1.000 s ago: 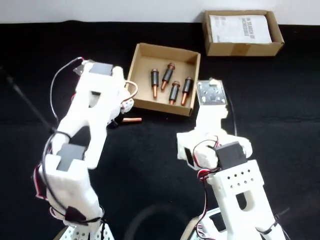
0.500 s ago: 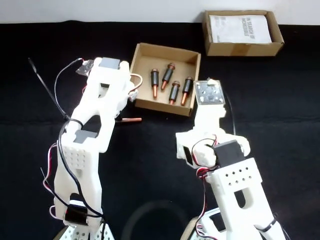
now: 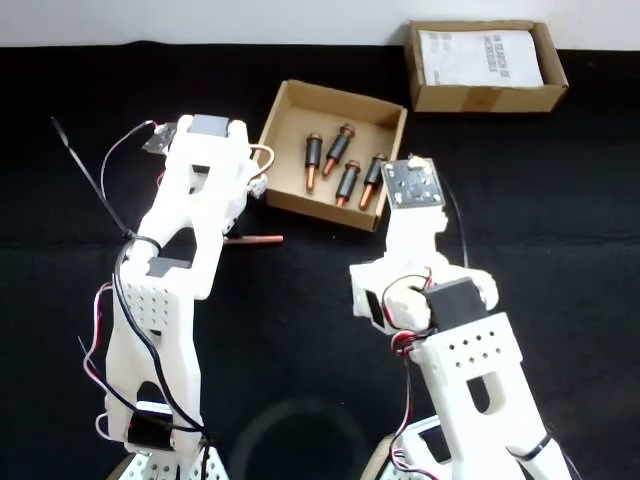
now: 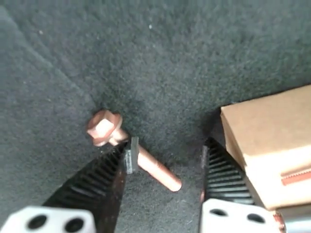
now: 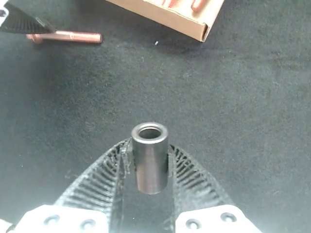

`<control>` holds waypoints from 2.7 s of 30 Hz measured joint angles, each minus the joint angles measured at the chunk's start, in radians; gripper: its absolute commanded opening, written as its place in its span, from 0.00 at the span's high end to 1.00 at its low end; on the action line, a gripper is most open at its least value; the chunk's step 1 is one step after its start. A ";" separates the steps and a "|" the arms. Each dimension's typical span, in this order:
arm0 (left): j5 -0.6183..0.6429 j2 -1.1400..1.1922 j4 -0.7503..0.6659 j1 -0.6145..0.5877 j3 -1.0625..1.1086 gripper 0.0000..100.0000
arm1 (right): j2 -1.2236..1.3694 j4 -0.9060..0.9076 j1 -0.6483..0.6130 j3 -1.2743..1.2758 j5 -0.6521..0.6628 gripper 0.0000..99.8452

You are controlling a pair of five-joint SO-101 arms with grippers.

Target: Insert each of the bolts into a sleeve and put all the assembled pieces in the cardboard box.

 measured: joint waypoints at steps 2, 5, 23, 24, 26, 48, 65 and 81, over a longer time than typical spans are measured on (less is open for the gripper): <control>0.000 0.009 0.048 -0.003 -0.026 0.77 | 0.026 -0.005 0.000 0.000 0.002 0.99; 0.000 0.009 0.124 -0.015 -0.072 0.77 | 0.051 -0.020 0.000 0.000 0.002 0.99; -0.189 -0.310 0.184 0.055 0.078 0.77 | 0.104 -0.075 0.000 0.000 0.002 0.99; -0.193 -0.347 0.184 0.063 0.104 0.77 | 0.104 -0.075 0.000 0.000 0.002 0.99; -0.189 -0.407 0.184 0.074 0.155 0.77 | 0.107 -0.075 0.000 0.000 0.002 0.99; 0.219 -0.460 -0.190 0.180 0.718 0.77 | 0.115 -0.078 0.000 0.002 0.002 0.99; 0.224 -0.460 -0.252 -0.034 0.718 0.77 | 0.120 -0.078 0.000 0.002 0.002 0.99; 0.224 -0.437 -0.476 -0.107 0.723 0.77 | 0.120 -0.078 0.000 0.020 0.029 0.99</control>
